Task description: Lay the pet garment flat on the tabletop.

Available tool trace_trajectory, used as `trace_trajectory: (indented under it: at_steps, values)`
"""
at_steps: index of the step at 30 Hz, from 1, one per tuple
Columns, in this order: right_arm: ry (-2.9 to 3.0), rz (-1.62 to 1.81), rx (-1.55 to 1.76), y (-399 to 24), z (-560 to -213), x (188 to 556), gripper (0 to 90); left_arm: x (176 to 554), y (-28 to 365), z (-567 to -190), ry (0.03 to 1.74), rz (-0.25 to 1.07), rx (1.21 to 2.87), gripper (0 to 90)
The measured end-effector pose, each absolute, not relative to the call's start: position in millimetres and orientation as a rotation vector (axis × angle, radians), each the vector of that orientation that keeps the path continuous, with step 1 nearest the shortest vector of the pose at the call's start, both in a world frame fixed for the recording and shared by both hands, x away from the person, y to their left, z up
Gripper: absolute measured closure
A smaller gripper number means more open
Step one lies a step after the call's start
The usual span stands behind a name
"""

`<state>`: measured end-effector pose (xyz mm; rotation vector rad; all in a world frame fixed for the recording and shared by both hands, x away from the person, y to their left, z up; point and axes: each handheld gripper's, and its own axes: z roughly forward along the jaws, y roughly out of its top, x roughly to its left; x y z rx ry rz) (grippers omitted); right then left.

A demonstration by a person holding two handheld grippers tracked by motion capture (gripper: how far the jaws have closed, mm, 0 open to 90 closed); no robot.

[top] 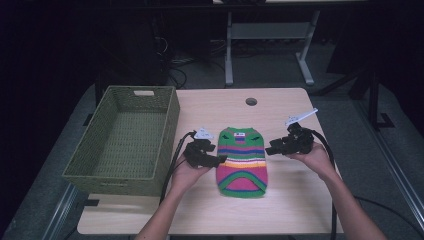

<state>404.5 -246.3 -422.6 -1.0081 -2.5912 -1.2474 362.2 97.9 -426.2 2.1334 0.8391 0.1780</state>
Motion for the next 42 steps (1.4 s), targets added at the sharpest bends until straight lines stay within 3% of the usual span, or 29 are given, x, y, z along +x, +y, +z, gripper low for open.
trace_trajectory:
  at_steps: [23, 42]
  values:
    - [-2.582, -1.264, -1.005, -267.3, -421.3, 386.3, 38.0, 343.7, 106.2, -419.7, 0.807, 0.162, 2.119, 23.9]
    - [-2.592, -1.236, -0.997, -274.7, -431.4, 368.6, 32.3, 329.4, 108.8, -427.3, 0.794, 0.151, 2.119, 23.0]
